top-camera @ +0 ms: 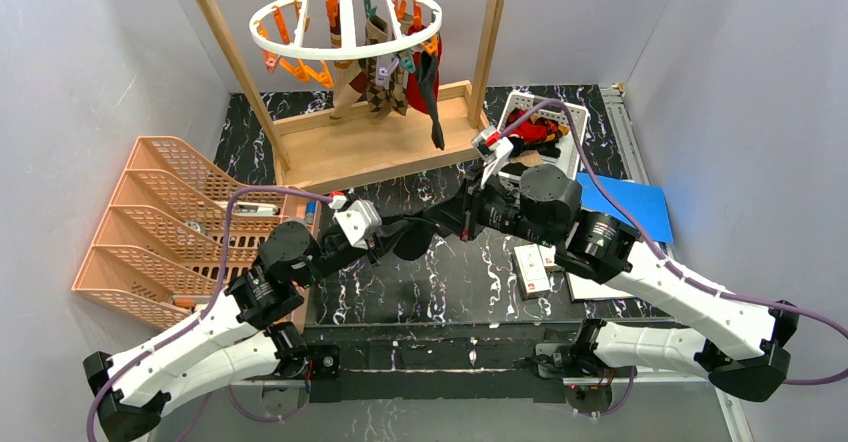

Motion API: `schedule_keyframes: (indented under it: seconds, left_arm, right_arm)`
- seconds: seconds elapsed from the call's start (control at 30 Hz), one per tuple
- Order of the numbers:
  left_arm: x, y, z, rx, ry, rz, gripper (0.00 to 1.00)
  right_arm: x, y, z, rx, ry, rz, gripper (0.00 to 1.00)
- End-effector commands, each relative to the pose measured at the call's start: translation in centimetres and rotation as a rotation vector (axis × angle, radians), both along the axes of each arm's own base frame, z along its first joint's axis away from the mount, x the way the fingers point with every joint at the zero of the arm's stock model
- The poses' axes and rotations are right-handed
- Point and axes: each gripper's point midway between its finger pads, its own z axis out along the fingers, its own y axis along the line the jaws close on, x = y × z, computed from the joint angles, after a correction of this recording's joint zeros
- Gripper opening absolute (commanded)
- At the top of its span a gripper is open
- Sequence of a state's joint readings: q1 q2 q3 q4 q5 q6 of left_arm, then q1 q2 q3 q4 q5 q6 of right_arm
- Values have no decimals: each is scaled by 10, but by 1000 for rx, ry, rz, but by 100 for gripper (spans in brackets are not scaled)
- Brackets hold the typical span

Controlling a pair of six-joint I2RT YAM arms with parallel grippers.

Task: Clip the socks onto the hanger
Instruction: Pick up the sock from the bin.

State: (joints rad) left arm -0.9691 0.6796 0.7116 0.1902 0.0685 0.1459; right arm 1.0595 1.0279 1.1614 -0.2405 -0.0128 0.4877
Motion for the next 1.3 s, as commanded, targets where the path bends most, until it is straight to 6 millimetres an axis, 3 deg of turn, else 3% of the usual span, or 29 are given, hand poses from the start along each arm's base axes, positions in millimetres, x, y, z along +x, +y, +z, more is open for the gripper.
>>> schedule_keyframes:
  seconds: [0.0,0.2,0.43,0.57,0.6,0.73,0.8,1.27]
  left_arm:
    - [-4,6,17,-29,-8,3,15]
    - [-5,11,18,-33,-10,15,15]
    - [-7,8,19,-31,-10,-1,0]
    - [-6,6,22,-33,-11,-4,0]
    - [-5,5,21,-31,-11,-4,4]
    - [-5,7,21,-29,-11,3,44]
    - [-5,7,19,-26,-11,2,53]
    - [5,3,13,6,-22,33,57]
  right_arm:
    - [16,-14,16,55,-18,-125,1]
    - [21,-20,15,45,-2,-176,1]
    - [18,-17,12,37,13,-156,1]
    - [16,-15,11,30,20,-137,1]
    - [15,-16,12,34,19,-135,1]
    - [14,-15,15,43,17,-127,1]
    - [13,-15,16,45,16,-126,1]
    - [6,-8,19,57,8,-70,1]
